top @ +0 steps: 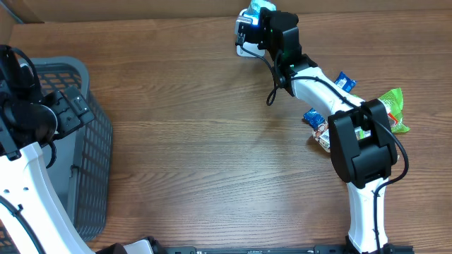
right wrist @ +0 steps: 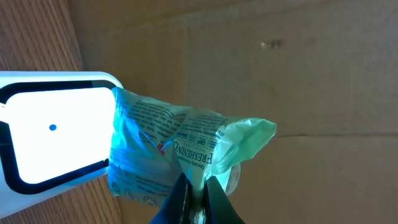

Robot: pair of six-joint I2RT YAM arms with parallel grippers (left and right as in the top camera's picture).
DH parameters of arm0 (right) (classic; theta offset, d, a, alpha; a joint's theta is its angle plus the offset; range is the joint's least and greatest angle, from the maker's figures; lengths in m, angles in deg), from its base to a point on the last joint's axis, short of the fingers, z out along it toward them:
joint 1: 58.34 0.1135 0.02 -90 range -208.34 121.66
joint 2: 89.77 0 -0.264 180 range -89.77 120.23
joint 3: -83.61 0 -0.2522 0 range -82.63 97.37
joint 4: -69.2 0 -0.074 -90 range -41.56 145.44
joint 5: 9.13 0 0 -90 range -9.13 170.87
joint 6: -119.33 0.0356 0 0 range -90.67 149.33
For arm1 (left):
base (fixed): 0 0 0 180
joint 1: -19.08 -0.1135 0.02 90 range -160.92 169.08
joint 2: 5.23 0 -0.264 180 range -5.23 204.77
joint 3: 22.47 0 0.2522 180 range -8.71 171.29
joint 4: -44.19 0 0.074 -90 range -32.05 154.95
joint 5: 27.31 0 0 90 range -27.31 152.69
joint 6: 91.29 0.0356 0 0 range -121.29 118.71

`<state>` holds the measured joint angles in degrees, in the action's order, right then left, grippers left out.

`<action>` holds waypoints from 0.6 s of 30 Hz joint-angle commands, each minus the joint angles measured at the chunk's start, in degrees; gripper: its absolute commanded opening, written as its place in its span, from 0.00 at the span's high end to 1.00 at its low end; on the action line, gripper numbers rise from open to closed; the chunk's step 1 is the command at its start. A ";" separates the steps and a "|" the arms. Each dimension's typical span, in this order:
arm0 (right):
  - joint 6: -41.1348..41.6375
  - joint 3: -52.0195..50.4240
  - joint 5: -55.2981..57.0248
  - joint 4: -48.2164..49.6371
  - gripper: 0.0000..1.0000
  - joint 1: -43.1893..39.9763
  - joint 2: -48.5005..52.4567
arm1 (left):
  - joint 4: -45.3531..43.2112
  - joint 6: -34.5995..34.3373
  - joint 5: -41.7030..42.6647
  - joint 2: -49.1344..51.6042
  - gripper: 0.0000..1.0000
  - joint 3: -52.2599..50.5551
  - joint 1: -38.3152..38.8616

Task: Scan the item barcode
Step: 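Hold the teal wipes pack's barcode against the scanner face, then carry the teal wipes pack right and drop it on the packet pile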

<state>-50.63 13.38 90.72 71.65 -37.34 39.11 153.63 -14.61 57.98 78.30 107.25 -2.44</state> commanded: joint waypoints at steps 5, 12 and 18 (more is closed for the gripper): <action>0.00 0.81 -0.07 0.42 0.96 -0.04 -0.61 | -0.11 0.48 0.26 -0.37 0.00 0.28 -0.22; 4.02 0.81 0.87 -0.81 0.96 1.25 -6.34 | -0.11 0.48 0.24 -0.37 0.01 0.28 -0.22; 23.17 0.81 1.18 -19.58 0.96 3.89 -18.14 | -0.11 0.48 0.24 -0.37 0.00 0.28 -0.22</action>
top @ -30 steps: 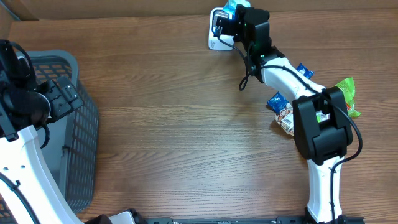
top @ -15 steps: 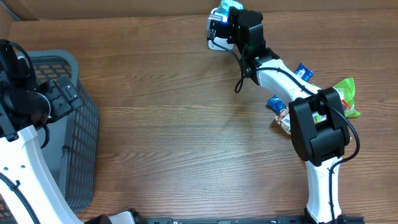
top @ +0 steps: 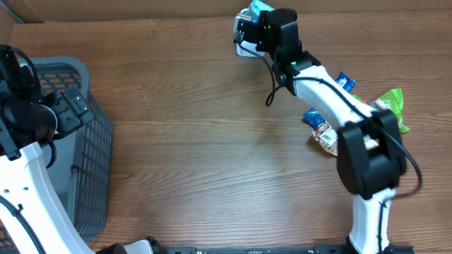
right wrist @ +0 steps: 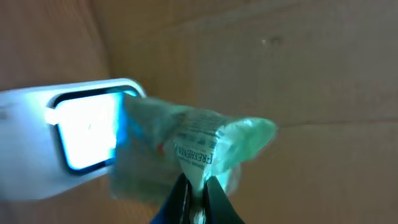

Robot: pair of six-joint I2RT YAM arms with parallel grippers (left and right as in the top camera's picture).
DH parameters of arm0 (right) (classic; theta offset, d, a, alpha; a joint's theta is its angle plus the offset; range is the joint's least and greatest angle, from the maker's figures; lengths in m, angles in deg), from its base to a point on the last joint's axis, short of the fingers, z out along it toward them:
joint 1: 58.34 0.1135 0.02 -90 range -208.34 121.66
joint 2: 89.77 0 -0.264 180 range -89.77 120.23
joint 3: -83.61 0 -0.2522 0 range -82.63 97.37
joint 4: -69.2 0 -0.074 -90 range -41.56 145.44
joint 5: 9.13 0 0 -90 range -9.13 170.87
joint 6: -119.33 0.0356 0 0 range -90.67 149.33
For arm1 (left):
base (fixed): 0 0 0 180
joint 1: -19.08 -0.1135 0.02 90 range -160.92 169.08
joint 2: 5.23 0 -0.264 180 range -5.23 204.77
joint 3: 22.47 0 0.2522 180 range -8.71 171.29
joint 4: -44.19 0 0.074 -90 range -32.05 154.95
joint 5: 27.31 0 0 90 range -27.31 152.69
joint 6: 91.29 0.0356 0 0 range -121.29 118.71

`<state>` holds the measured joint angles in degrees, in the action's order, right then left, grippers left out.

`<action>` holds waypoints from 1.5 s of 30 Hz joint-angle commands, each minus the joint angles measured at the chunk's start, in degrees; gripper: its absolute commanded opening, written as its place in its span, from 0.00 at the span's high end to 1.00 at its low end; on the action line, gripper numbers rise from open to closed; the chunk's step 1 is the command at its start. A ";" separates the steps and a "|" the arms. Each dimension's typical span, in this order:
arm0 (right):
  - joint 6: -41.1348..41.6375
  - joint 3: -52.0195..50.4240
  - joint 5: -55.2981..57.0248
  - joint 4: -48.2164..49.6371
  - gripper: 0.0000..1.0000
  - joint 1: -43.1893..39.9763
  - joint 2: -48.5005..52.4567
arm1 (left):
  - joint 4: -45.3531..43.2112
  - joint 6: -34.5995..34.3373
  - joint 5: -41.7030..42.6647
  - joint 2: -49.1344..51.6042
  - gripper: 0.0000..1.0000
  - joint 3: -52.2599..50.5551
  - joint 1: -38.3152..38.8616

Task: Scan the item barcode
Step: 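Carry the teal wipes pack right and drop it on the packet pile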

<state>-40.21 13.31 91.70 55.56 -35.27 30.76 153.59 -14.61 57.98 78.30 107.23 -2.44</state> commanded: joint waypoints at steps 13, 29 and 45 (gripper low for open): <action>74.40 0.85 -6.93 -62.75 0.96 1.40 -25.14 | -0.07 0.48 0.24 -0.37 0.00 0.31 -0.22; 89.09 -15.41 -10.80 -61.18 0.72 -27.82 -24.57 | -0.07 0.48 0.26 -0.37 0.00 0.31 -0.22; 82.36 0.11 -34.69 -79.06 0.00 -28.63 -48.54 | -0.07 0.48 0.26 -0.37 0.00 0.31 -0.22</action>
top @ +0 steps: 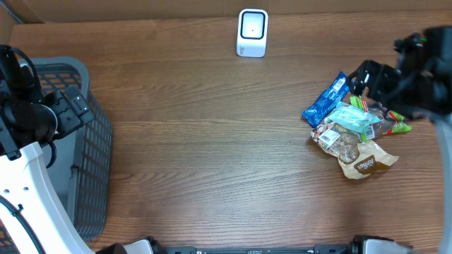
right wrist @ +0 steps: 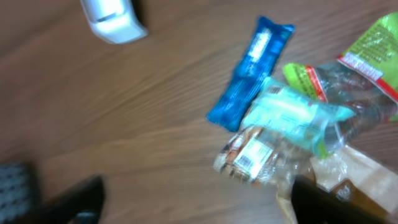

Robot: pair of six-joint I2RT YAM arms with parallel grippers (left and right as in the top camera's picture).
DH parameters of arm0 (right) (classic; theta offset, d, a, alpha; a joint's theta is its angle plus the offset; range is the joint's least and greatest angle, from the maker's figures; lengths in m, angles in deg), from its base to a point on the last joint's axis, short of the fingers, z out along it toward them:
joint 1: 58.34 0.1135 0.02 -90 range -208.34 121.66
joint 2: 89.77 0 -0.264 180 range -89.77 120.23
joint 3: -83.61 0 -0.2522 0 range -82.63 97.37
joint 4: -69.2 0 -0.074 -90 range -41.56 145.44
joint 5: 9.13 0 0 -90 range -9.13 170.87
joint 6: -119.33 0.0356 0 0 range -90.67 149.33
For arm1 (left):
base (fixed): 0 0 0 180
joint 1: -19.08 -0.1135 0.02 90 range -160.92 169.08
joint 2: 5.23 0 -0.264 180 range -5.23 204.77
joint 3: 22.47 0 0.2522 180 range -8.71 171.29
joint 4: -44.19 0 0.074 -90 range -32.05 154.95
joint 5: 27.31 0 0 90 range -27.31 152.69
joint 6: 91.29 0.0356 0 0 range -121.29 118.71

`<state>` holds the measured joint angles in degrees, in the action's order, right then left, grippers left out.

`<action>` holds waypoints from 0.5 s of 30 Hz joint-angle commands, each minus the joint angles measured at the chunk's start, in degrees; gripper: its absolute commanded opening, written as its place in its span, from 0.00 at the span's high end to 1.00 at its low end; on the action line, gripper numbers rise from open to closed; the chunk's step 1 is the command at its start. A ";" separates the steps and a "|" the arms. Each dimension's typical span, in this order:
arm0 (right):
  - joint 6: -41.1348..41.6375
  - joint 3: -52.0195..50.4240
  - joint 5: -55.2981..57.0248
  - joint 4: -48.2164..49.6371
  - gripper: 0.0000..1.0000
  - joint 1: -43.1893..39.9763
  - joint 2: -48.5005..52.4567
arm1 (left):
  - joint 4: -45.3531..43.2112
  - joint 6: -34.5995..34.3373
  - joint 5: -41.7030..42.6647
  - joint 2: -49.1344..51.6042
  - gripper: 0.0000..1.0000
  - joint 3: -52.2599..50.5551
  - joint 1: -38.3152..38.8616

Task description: Scan the item barcode

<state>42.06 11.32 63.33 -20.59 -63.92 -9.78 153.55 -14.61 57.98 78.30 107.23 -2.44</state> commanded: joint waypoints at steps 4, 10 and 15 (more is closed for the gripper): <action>1.40 2.08 -8.04 -6.34 0.00 0.00 -18.47 | -0.02 0.48 0.26 -0.37 0.01 0.31 -0.22; -7.39 1.99 0.68 -11.93 0.00 1.11 -26.38 | -0.02 0.48 0.26 -0.37 0.00 0.31 -0.22; -7.74 -2.75 8.72 -4.31 0.00 3.23 -31.78 | -0.02 0.48 0.26 -0.37 0.00 0.31 -0.22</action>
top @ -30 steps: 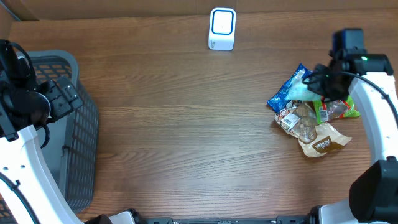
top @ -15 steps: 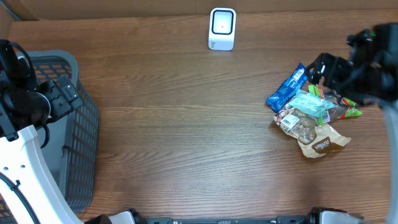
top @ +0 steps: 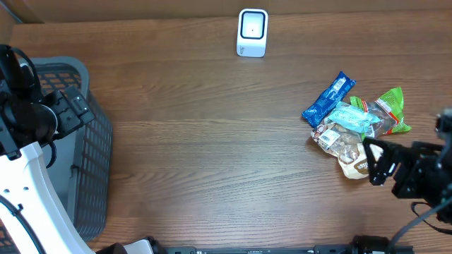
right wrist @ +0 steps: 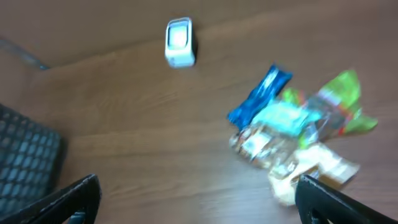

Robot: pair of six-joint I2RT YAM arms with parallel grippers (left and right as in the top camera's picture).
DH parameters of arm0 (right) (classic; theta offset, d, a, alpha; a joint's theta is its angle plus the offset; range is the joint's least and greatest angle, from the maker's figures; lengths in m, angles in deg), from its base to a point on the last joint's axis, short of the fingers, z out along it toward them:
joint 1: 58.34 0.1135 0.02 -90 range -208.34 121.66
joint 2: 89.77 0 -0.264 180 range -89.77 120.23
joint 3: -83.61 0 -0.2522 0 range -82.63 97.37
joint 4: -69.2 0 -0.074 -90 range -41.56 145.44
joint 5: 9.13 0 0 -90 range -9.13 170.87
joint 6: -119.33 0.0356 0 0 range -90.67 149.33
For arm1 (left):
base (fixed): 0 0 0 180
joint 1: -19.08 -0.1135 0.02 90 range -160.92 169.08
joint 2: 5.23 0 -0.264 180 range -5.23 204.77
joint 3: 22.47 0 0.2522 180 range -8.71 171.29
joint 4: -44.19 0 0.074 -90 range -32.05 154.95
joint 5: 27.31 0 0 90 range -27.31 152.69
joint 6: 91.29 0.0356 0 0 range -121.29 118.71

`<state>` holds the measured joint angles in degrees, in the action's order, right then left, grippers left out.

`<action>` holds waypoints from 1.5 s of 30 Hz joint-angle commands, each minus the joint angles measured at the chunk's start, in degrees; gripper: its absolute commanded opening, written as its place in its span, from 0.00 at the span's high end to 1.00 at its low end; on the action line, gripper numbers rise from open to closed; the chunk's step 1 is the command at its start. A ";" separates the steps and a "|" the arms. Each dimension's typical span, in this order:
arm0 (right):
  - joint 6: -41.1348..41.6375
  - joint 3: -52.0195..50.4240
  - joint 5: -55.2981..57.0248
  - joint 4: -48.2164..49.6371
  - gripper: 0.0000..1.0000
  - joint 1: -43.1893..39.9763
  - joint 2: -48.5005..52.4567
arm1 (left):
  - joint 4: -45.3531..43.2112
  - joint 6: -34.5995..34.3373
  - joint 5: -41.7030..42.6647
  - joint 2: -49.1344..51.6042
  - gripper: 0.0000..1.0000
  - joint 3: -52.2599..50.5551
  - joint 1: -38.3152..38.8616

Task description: Scan the item barcode

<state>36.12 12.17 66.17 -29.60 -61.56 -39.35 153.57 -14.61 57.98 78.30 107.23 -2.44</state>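
Note:
The white scanner stands at the table's far edge and shows small in the right wrist view as well, scanner. The teal snack packet lies on a pile at the right, between a blue packet and a green bag. Blurred in the wrist view are the teal packet, the blue packet and the green bag. My right gripper is near the table's front right, just in front of the pile. It is open wide, gripper, and holds nothing. My left gripper hangs over the basket.
A grey mesh basket fills the left edge of the table. A clear bag of nuts and a brown bag lie at the front of the pile, close to my right gripper. A cardboard wall runs behind the scanner.
My right gripper, open both times, was at the right edge behind the pile and is now in front of it, nearer the table's front. The packets and the left arm have not moved.
My right gripper was shut on the teal packet, holding it against the scanner's lit face at the far edge. It was still there a moment later. Then the packet lay on the pile at the right with the gripper open, and now the gripper sits lower right.

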 commanded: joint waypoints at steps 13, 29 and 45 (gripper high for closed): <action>-2.36 -64.92 5.22 72.50 0.00 1.86 -31.12 | -0.04 0.48 0.26 -0.37 0.00 0.31 -0.22; -2.16 -94.36 6.34 84.94 0.00 4.76 -50.27 | -0.04 0.48 0.26 -0.37 0.00 0.31 -0.22; -2.14 -94.36 6.27 81.20 0.00 4.76 -50.25 | -0.04 0.48 0.26 -0.37 0.00 0.31 -0.22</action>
<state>33.80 -81.57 72.14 51.34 -57.12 -88.92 153.59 -14.61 58.00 78.30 107.25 -2.44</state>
